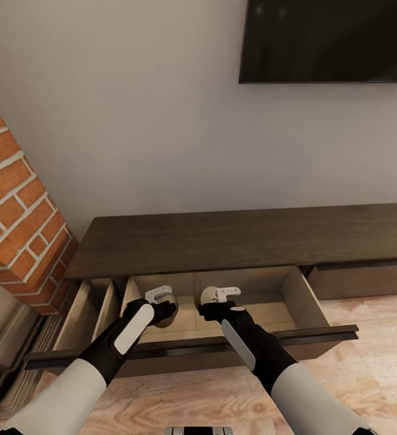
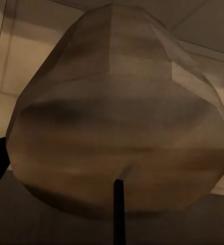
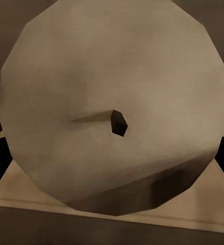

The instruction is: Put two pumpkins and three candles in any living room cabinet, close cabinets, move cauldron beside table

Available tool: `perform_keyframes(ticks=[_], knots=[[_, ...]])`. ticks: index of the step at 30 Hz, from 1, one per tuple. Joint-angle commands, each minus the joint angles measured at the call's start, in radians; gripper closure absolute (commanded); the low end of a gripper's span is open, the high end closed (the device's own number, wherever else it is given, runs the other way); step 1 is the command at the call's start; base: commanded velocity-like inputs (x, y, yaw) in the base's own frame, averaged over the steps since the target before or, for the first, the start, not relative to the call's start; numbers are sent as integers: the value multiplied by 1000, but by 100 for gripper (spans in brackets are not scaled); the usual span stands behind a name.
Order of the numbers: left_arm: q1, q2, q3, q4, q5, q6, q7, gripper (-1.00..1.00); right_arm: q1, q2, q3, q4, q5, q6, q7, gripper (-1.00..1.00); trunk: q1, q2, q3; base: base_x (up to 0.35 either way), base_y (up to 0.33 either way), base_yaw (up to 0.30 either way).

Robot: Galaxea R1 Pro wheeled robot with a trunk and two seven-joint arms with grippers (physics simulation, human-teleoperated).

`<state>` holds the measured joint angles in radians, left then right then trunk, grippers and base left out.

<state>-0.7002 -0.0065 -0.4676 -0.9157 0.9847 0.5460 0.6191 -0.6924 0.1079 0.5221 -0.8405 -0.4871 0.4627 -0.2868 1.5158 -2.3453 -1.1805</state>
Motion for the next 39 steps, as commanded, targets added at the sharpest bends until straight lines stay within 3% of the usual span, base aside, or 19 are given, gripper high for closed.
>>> perform_keyframes(ticks=[1,8,12,19,39], knots=[[-1,0,-2,-1,8,-1,8,100,-1,-1,4,-2,-10,2,-9,100,4,-8,-4,0,0,0],[-1,-1,-2,0,8,-1,8,100,-1,-1,6,-2,-9,1,-7,100,31,-57,-26,0,0,0],[-1,-1,-2,-1,8,-1,8,100,-1,-1,41,-2,-10,1,-10,100,46,-85,-38,0,0,0],[-1,-1,-1,-3,8,-1,8,100,-1,-1,51,-3,-11,1,-13,100,73,-134,-60,0,0,0],[-1,-1,-3,-2,8,-21,8,100,-1,-1,52,-3,-12,2,-14,100,73,-134,-60,58,0,0]])
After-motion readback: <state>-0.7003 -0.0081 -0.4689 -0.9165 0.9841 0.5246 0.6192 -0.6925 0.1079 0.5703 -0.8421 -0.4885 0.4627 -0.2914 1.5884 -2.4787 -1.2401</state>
